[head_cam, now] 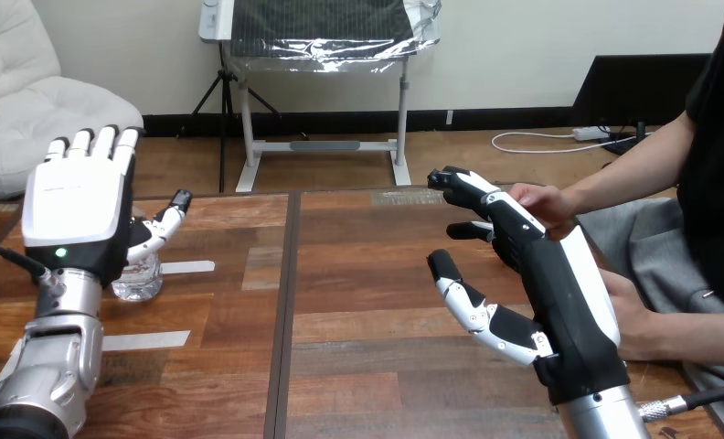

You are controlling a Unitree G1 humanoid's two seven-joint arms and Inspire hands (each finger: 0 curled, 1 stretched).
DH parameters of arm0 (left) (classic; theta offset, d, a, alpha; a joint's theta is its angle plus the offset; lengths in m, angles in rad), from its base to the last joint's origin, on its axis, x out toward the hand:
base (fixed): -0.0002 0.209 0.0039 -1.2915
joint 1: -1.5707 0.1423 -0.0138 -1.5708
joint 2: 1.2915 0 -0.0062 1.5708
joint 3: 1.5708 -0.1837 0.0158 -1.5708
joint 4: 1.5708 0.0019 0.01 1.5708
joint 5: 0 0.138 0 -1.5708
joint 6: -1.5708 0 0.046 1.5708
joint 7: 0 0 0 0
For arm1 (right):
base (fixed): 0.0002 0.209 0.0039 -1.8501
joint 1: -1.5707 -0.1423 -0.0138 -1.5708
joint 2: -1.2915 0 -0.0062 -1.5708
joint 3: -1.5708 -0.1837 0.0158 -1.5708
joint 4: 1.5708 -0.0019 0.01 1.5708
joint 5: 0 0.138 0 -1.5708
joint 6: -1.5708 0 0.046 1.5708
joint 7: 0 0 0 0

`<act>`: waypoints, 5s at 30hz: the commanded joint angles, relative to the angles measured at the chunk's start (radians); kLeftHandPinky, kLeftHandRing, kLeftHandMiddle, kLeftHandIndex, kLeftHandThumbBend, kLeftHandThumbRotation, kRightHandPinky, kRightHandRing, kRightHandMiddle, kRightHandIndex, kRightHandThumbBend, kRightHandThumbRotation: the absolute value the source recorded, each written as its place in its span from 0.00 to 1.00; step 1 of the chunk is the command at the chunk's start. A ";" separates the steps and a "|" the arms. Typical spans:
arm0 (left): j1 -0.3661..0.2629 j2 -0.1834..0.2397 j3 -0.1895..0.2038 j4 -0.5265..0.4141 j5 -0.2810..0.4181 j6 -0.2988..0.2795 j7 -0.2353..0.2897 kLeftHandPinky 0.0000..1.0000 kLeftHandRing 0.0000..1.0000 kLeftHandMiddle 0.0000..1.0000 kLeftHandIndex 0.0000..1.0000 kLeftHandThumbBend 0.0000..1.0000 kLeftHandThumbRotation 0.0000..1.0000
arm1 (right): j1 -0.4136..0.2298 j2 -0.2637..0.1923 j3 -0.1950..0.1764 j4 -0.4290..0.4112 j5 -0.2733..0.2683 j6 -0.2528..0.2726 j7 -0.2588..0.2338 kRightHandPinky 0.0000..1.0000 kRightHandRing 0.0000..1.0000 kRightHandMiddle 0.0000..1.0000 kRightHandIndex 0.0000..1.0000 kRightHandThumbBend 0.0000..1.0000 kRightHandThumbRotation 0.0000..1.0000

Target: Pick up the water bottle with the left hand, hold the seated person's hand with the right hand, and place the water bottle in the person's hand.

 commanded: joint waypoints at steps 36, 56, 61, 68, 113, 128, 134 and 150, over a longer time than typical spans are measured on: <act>-0.186 0.005 -0.032 0.130 -0.131 -0.050 -0.111 0.94 0.95 0.95 0.93 0.41 1.00 | -0.078 -0.020 -0.015 -0.005 0.011 -0.019 -0.004 0.73 0.85 0.88 0.79 0.29 0.00; -0.214 -0.013 -0.049 0.184 -0.174 -0.075 -0.139 0.94 0.95 0.96 0.94 0.40 1.00 | -0.082 -0.037 -0.015 0.001 0.014 -0.029 -0.003 0.73 0.85 0.88 0.78 0.29 0.00; -0.219 -0.020 -0.048 0.196 -0.181 -0.080 -0.147 0.94 0.96 0.96 0.94 0.41 1.00 | -0.080 -0.038 -0.016 -0.003 0.010 -0.024 -0.004 0.72 0.84 0.88 0.77 0.29 0.00; -0.227 -0.032 -0.052 0.206 -0.191 -0.075 -0.178 0.95 0.97 0.98 0.95 0.41 1.00 | -0.075 -0.042 -0.019 -0.011 0.003 -0.020 -0.006 0.71 0.83 0.87 0.77 0.30 0.00; -0.190 -0.058 -0.076 0.238 -0.209 -0.055 -0.201 0.94 0.97 0.98 0.96 0.43 1.00 | -0.058 -0.071 -0.033 -0.043 0.005 -0.013 0.011 0.64 0.81 0.85 0.75 0.32 0.00; -0.168 -0.060 -0.070 0.246 -0.225 -0.042 -0.208 0.94 0.97 0.99 0.97 0.46 1.00 | -0.057 -0.074 -0.037 -0.050 0.009 -0.005 0.020 0.65 0.82 0.85 0.75 0.33 0.00; -0.160 -0.058 -0.074 0.245 -0.227 -0.038 -0.209 0.93 0.98 0.99 0.97 0.46 1.00 | -0.059 -0.076 -0.038 -0.049 0.008 -0.006 0.022 0.65 0.82 0.85 0.74 0.32 0.00; -0.127 -0.062 -0.087 0.250 -0.219 0.000 -0.218 0.94 0.96 0.97 0.95 0.47 1.00 | -0.066 -0.079 -0.037 -0.050 0.011 0.000 0.032 0.68 0.82 0.84 0.74 0.32 0.00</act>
